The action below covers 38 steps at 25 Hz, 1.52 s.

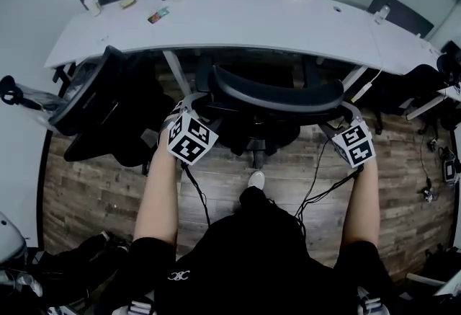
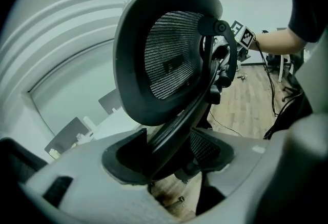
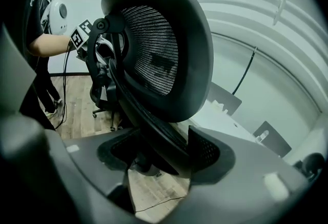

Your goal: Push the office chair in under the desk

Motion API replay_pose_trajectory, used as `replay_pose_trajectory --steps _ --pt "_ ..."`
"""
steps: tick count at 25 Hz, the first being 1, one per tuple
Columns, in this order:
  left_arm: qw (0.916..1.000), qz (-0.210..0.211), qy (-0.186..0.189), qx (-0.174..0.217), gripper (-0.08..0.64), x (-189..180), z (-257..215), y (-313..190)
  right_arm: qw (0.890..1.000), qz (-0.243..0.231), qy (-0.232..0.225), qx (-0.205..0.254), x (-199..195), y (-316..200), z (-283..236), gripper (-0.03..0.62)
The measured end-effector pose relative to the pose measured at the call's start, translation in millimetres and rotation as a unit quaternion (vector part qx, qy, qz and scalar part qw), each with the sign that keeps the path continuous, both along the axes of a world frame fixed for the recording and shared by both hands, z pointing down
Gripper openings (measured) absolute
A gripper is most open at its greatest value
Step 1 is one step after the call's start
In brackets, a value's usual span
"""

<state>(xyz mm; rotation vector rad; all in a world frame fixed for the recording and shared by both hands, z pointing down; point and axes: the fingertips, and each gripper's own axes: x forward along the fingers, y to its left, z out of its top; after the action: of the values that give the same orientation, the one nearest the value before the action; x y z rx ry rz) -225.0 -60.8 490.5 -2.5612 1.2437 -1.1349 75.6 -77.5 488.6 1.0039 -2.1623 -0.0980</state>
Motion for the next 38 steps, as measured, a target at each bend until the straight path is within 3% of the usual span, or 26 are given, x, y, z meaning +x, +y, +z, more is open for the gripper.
replay_pose_trajectory --steps 38 --pt "0.9999 -0.008 0.009 0.012 0.268 36.5 -4.2 -253.0 1.000 -0.003 -0.004 0.019 37.1 -254.2 -4.2 0.299"
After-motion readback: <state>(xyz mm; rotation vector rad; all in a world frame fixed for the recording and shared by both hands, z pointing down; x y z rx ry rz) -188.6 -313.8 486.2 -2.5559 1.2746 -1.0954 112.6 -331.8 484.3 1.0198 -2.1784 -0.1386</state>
